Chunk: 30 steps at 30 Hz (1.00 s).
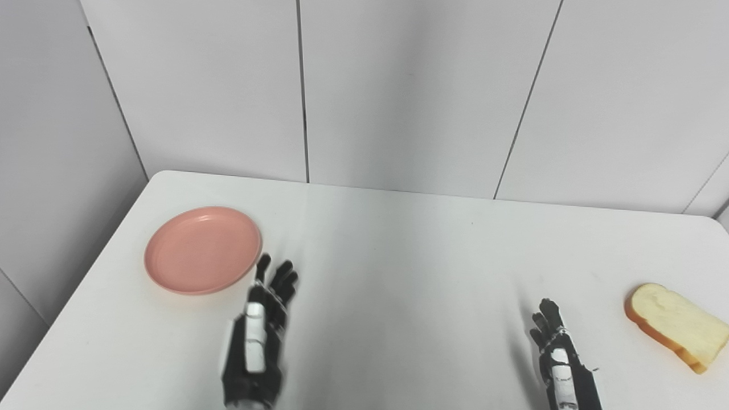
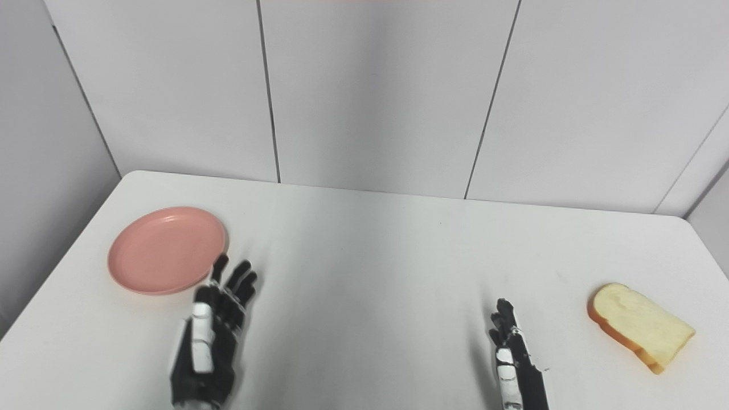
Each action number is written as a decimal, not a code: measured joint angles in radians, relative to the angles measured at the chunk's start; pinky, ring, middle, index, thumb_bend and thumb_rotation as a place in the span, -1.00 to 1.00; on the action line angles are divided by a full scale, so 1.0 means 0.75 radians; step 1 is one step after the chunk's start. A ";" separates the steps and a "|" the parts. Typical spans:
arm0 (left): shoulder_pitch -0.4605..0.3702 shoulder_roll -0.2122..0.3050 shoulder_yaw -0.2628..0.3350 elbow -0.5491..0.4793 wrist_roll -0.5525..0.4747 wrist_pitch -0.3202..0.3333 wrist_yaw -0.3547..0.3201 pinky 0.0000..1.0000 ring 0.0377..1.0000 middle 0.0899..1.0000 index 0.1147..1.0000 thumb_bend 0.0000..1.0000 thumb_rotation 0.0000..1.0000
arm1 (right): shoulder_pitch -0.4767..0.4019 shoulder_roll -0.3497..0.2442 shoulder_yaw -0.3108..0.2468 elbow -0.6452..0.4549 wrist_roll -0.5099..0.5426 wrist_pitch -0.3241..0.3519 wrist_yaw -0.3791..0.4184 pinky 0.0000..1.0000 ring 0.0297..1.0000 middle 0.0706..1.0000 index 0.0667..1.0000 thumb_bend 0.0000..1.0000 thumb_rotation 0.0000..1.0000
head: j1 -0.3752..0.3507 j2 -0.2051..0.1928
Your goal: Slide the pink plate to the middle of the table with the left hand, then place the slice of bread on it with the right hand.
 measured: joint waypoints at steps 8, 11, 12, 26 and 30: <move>-0.303 0.270 0.196 0.327 0.085 -0.248 0.003 0.60 0.56 0.47 0.31 0.84 0.91 | -0.003 0.000 -0.002 -0.001 0.003 0.001 0.000 0.80 0.88 0.94 0.83 0.55 0.91 | 0.022 -0.008; -0.353 0.332 0.236 0.392 0.109 -0.281 0.018 0.55 0.52 0.46 0.31 0.83 0.89 | -0.002 -0.003 -0.002 -0.001 0.009 0.001 0.001 0.80 0.87 0.92 0.81 0.55 0.91 | 0.031 -0.010; -0.377 0.342 0.252 0.392 0.110 -0.282 0.022 0.55 0.52 0.46 0.32 0.83 0.87 | -0.001 -0.005 -0.003 -0.001 0.009 0.001 0.001 0.80 0.87 0.92 0.81 0.55 0.91 | 0.033 -0.014; -0.632 0.555 0.370 0.744 0.023 -0.260 0.010 0.73 0.65 0.60 0.45 0.83 0.77 | -0.010 -0.006 0.003 0.006 0.012 0.001 0.002 0.75 0.86 0.87 0.65 0.62 0.89 | 0.029 -0.008; -0.685 0.603 0.401 0.849 -0.017 -0.190 -0.001 0.72 0.65 0.58 0.49 0.80 0.69 | -0.007 -0.006 0.006 0.001 0.008 0.008 0.002 0.74 0.85 0.86 0.60 0.62 0.87 | 0.027 0.020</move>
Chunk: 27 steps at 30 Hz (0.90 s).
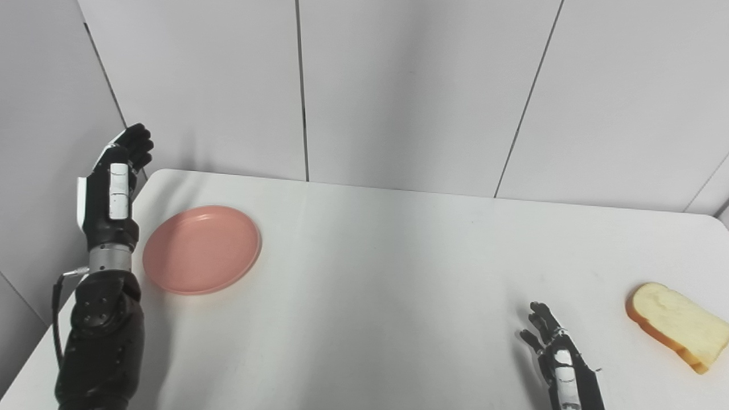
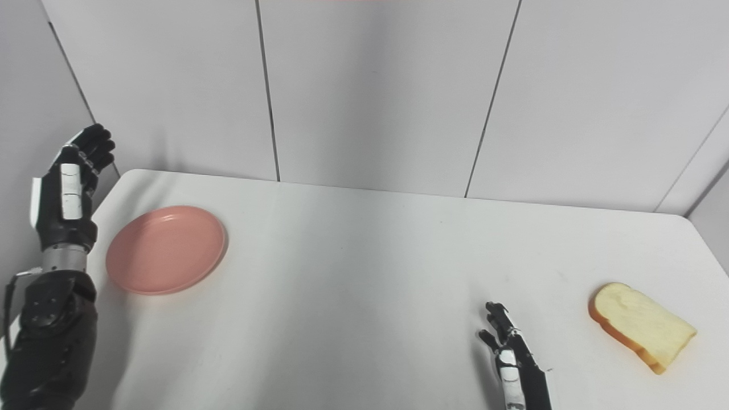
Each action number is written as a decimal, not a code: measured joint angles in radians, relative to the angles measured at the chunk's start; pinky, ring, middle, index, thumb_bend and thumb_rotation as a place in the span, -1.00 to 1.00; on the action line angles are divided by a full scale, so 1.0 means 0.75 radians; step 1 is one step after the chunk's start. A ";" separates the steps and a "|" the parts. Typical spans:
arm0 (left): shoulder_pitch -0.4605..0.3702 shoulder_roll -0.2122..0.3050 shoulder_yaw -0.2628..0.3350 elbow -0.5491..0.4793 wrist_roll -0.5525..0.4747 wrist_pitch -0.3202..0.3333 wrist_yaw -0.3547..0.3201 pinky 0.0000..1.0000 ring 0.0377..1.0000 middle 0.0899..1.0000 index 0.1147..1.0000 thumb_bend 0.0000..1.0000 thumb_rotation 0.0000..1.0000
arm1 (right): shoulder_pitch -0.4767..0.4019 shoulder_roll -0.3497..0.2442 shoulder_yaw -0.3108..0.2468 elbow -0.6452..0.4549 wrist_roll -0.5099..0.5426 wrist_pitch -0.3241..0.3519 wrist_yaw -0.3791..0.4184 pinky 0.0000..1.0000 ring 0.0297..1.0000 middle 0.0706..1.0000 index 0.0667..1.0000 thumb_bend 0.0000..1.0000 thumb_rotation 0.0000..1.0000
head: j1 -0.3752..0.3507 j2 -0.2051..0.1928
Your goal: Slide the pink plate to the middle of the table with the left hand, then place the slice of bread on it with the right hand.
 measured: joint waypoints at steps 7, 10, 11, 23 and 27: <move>-0.081 0.097 0.014 0.136 -0.047 0.079 -0.058 0.75 0.74 0.69 0.65 0.84 0.72 | 0.002 -0.002 0.001 -0.007 0.003 0.004 0.001 0.70 0.81 0.82 0.51 0.60 0.84 | -0.010 0.027; -0.086 0.113 0.015 0.158 -0.083 0.172 -0.101 0.78 0.77 0.76 0.81 0.84 0.80 | 0.002 -0.001 0.001 -0.015 0.002 0.004 0.000 0.69 0.81 0.82 0.52 0.55 0.85 | -0.020 0.029; -0.088 0.119 0.014 0.173 -0.089 0.201 -0.114 0.79 0.78 0.77 0.82 0.83 0.81 | 0.003 -0.001 0.001 -0.016 0.002 0.005 0.000 0.69 0.80 0.82 0.52 0.54 0.85 | -0.022 0.029; -0.090 0.141 0.079 0.246 -0.179 0.324 -0.146 0.96 0.84 0.79 0.84 0.77 0.74 | 0.022 0.004 0.007 -0.039 -0.014 0.005 -0.002 0.67 0.77 0.79 0.46 0.43 0.79 | -0.053 0.072; -0.099 0.137 0.151 0.391 -0.253 0.321 -0.146 0.99 0.83 0.75 0.83 0.84 0.74 | 0.036 0.013 0.007 -0.047 -0.010 0.007 -0.002 0.70 0.78 0.79 0.45 0.41 0.79 | -0.043 0.078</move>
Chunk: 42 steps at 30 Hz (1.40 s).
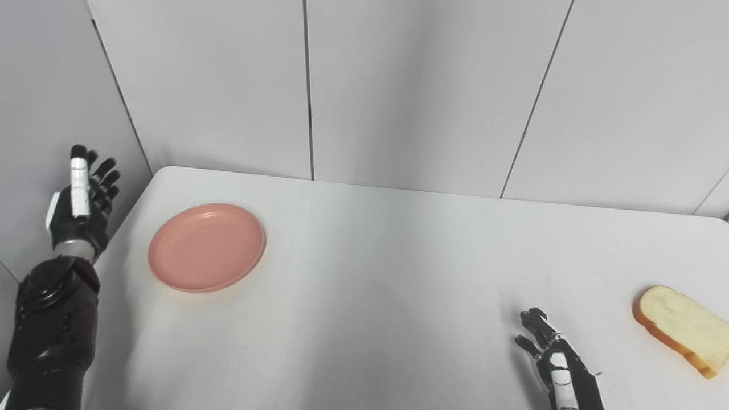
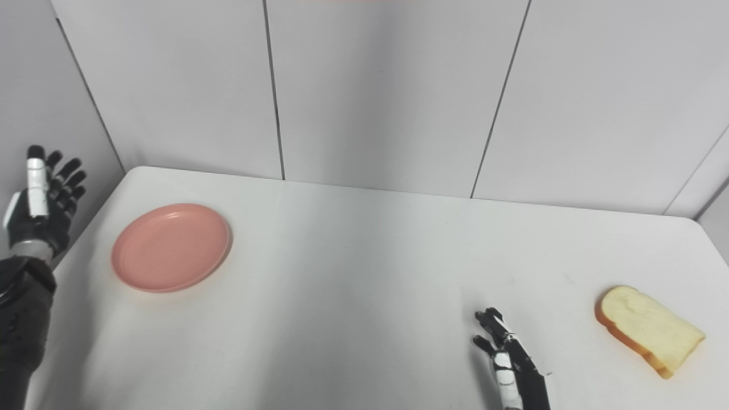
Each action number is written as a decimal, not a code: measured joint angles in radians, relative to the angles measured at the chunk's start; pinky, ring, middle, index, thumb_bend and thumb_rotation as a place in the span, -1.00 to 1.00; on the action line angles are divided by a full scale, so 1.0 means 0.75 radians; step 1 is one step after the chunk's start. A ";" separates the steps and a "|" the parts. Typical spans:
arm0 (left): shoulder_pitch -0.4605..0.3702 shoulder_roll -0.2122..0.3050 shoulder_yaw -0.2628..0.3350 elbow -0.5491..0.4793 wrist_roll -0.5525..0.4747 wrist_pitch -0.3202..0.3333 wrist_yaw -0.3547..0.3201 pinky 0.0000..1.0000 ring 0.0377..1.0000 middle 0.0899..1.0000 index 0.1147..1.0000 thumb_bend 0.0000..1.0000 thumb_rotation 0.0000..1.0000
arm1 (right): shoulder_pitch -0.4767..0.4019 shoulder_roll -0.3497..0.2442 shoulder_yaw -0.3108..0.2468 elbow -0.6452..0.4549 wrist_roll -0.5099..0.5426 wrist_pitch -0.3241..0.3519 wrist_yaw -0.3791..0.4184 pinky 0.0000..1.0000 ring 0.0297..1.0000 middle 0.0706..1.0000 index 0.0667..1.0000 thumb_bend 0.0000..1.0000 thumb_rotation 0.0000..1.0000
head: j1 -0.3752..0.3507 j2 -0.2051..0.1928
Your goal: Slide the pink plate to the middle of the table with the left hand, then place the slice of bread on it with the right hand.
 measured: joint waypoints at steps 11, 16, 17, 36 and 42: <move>-0.041 -0.045 0.050 0.172 -0.091 -0.114 -0.078 0.67 0.70 0.66 0.81 0.67 0.84 | -0.002 0.004 -0.006 -0.005 0.013 0.024 -0.011 0.67 0.75 0.75 0.43 0.52 0.80 | -0.012 0.014; -0.053 -0.050 0.002 0.212 -0.077 -0.176 -0.102 0.82 0.66 0.67 0.80 0.70 0.77 | -0.012 0.025 -0.023 0.000 0.025 0.028 -0.021 0.66 0.74 0.76 0.41 0.49 0.79 | -0.012 0.018; -0.053 -0.056 -0.008 0.211 -0.068 -0.187 -0.104 0.79 0.69 0.67 0.78 0.70 0.76 | -0.014 0.025 -0.024 0.001 0.025 0.028 -0.022 0.66 0.74 0.75 0.41 0.49 0.80 | -0.012 0.018; 0.081 -0.145 -0.255 -0.015 0.208 -0.288 -0.014 0.94 0.76 0.70 0.84 0.56 0.86 | -0.005 0.040 -0.016 -0.006 -0.001 0.028 -0.022 0.63 0.69 0.69 0.38 0.46 0.95 | -0.039 0.031; 0.124 -0.155 -0.283 -0.082 0.232 -0.271 0.002 0.89 0.71 0.65 0.83 0.58 0.83 | 0.003 0.046 -0.007 -0.011 -0.012 0.028 -0.023 0.63 0.70 0.69 0.38 0.44 0.97 | -0.049 0.033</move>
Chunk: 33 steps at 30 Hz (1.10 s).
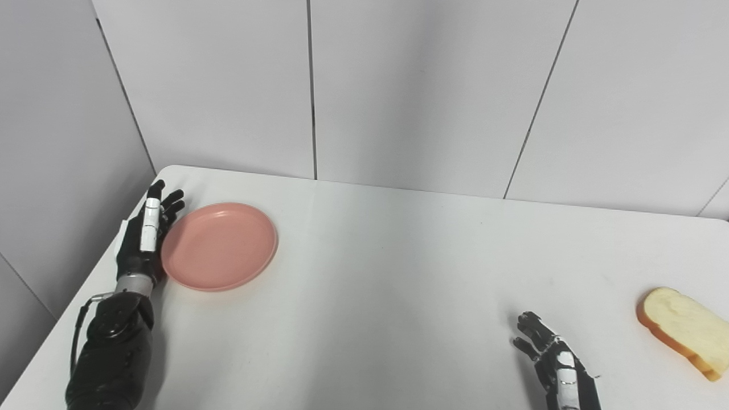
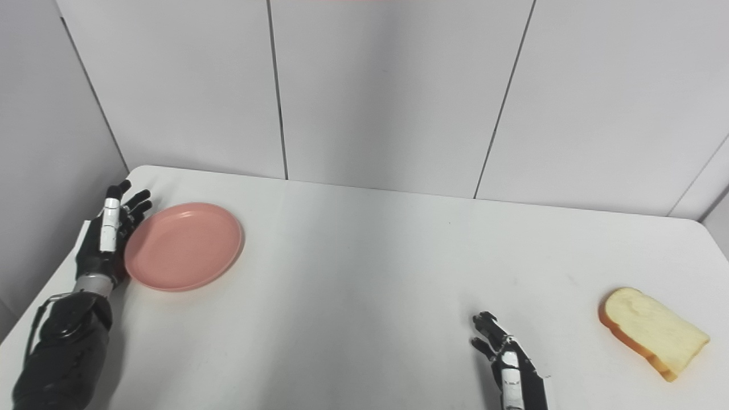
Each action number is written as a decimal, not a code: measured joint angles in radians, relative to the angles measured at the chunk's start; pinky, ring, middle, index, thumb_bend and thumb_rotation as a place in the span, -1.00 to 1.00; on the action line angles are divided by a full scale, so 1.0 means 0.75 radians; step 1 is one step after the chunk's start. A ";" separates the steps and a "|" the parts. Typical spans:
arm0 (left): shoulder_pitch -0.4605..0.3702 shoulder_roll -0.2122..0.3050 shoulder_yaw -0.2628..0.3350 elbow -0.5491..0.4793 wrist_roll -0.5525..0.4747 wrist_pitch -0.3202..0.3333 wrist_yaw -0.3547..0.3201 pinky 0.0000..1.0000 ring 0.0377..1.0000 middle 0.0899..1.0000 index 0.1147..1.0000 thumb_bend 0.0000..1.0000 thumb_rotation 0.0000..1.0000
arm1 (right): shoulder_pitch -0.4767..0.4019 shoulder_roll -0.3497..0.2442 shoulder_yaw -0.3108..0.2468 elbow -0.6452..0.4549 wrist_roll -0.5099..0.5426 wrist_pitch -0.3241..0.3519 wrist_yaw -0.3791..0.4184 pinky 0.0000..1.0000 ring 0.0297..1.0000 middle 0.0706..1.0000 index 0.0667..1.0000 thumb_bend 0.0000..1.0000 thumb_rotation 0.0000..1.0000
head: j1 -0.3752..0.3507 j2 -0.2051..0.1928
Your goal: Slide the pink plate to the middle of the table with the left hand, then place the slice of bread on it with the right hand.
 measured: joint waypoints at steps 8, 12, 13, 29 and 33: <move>0.075 -0.126 -0.022 -0.168 0.006 0.024 0.030 0.77 0.66 0.62 0.71 0.63 0.74 | 0.011 0.018 0.017 -0.043 -0.026 0.009 -0.005 0.61 0.68 0.67 0.38 0.40 0.99 | -0.022 0.010; 0.085 -0.195 -0.084 -0.218 0.058 0.025 0.032 0.77 0.66 0.62 0.69 0.62 0.76 | 0.018 0.029 0.033 -0.049 -0.045 0.037 -0.007 0.61 0.65 0.67 0.40 0.43 0.99 | -0.041 0.012; 0.084 -0.214 -0.095 -0.225 0.066 0.029 0.042 0.77 0.66 0.62 0.69 0.62 0.76 | 0.022 0.035 0.039 -0.054 -0.046 0.048 -0.007 0.61 0.65 0.67 0.40 0.43 0.99 | -0.041 0.012; 0.008 -0.319 -0.163 -0.159 0.122 0.011 0.071 0.63 0.58 0.55 0.62 0.60 0.71 | 0.030 0.053 0.073 -0.106 -0.078 0.121 -0.017 0.56 0.62 0.67 0.37 0.43 0.95 | -0.086 -0.008; -0.011 -0.352 -0.194 -0.119 0.148 -0.030 0.070 0.64 0.59 0.55 0.63 0.64 0.73 | 0.032 0.057 0.083 -0.107 -0.095 0.121 -0.024 0.55 0.63 0.67 0.37 0.41 0.95 | -0.110 -0.016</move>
